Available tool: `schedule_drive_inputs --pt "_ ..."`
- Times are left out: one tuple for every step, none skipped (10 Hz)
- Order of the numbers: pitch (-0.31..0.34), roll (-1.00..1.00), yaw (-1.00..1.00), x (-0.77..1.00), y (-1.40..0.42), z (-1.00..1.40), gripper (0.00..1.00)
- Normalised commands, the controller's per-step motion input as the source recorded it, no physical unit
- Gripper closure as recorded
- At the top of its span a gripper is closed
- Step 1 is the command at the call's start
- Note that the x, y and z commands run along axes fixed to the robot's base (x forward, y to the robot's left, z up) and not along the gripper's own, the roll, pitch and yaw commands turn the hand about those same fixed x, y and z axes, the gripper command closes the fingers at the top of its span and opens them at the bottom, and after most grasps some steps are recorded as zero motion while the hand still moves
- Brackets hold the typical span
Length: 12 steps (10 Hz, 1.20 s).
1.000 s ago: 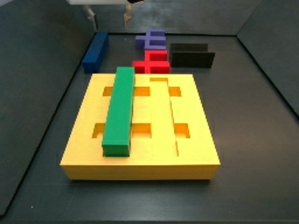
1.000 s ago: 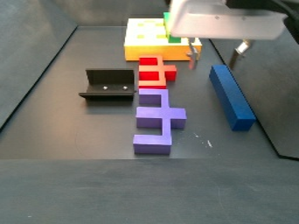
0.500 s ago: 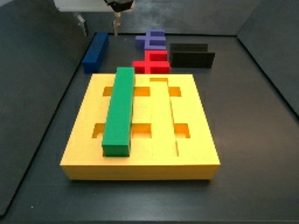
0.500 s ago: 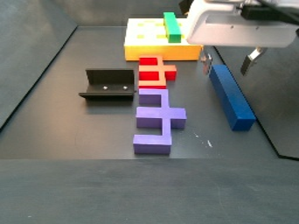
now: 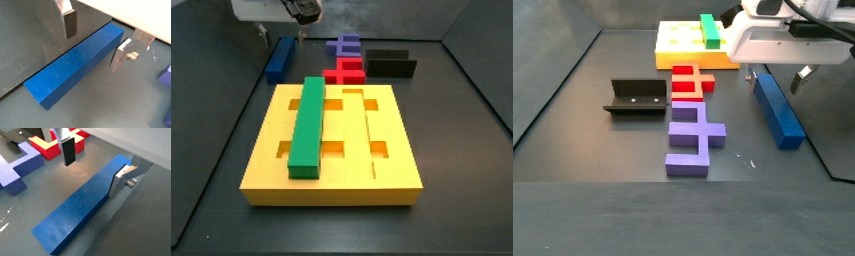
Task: Pick up the blue object. Move up. Move to above the board. Insert the blue object.
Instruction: Pick up the blue object.
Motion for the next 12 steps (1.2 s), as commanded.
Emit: schedule_drive_inputs --pt "0.0 0.12 0.0 0.0 0.0 -0.29 0.0" --pt "0.0 0.13 0.0 0.0 -0.03 -0.33 0.0" --pt "0.0 0.15 -0.03 0.0 0.0 -0.35 0.0" --pt "0.0 0.13 -0.07 0.0 0.0 -0.25 0.0" --pt "0.0 0.12 -0.07 -0.01 0.0 -0.26 0.0" --pt "0.0 0.11 -0.05 0.0 0.0 -0.27 0.0" --pt "0.0 0.11 -0.01 0.0 0.0 -0.26 0.0" --pt "0.0 0.09 -0.01 0.02 0.0 -0.18 0.0" --pt "0.0 0.04 0.0 0.0 0.03 -0.01 0.0" --pt "0.0 0.0 0.0 0.0 0.09 0.0 0.0" --pt "0.0 0.0 0.0 0.0 0.09 0.0 0.0" --pt "0.0 0.0 0.04 0.0 0.0 0.0 0.0"
